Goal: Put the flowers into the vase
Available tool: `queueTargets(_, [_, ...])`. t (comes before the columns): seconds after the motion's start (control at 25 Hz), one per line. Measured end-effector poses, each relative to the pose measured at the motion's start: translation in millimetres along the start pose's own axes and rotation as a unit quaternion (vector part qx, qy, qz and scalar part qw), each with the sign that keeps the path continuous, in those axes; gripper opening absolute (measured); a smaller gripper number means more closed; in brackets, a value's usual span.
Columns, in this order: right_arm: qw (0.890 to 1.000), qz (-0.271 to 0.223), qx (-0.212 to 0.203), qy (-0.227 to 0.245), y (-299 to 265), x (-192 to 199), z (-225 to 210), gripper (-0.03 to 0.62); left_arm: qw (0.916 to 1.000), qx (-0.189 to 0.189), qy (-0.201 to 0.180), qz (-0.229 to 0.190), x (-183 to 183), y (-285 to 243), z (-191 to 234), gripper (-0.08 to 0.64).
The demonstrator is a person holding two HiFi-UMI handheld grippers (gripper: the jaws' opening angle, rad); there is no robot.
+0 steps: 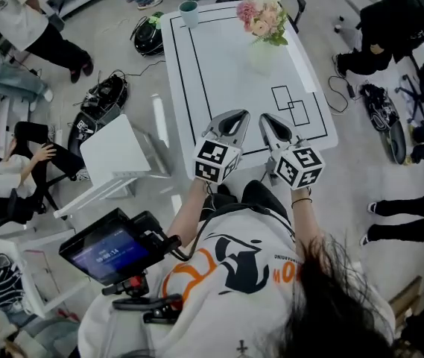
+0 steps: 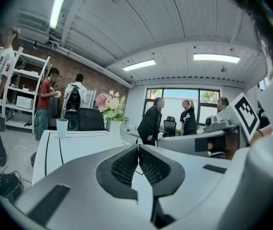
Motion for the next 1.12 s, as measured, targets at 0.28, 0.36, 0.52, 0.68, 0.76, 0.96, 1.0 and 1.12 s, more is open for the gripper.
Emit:
queueTargets(0.28, [1.000,0.001,-0.009,-0.001,-3.1,-3.0,5.5,0.020,0.9998,-0.013,0.009,-0.011,-4.3,9.9,8.5,0.011])
queueTargets(0.36, [1.000,0.004,-0.011,-0.002,-0.4,-1.7,9.4,0.020,0.9998,-0.014,0.011,-0.010,-3.4,15.4,5.1,0.011])
queueTargets(0.52, [1.000,0.007,-0.017,-0.002,6.3,3.7,10.6,0.018,0.9997,-0.017,0.015,-0.008,1.3,16.6,-5.3,0.011])
queueTargets(0.68, [1.000,0.008,-0.024,-0.001,19.9,7.9,4.5,0.017,0.9997,-0.021,0.014,-0.006,1.4,11.5,-24.1,0.011])
queueTargets(0.76, [1.000,0.003,-0.027,-0.001,30.0,7.7,1.6,0.017,0.9996,-0.024,0.012,-0.006,-0.5,11.6,-35.9,0.011])
queueTargets(0.96, [0.999,-0.002,-0.034,0.000,69.1,17.1,-1.8,0.015,0.9988,-0.034,0.032,-0.012,3.7,19.3,-73.0,0.011])
queueTargets(1.0, [0.999,-0.003,-0.036,0.000,77.2,20.1,-2.7,0.015,0.9986,-0.037,0.037,-0.012,5.2,20.8,-80.5,0.011])
queueTargets(1.12, [0.999,-0.005,-0.041,-0.002,103.6,30.8,-5.5,0.014,0.9981,-0.047,0.039,-0.009,11.4,25.2,-107.4,0.011])
Point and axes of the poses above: the fingertips, and each gripper's own axes: y backward along the fingers, z to its left, x out of its underside, the point moved 1 cm from there along y, backward along the fingers, and after that the axes turned 7 degrees about z, right-handed, at the moved point
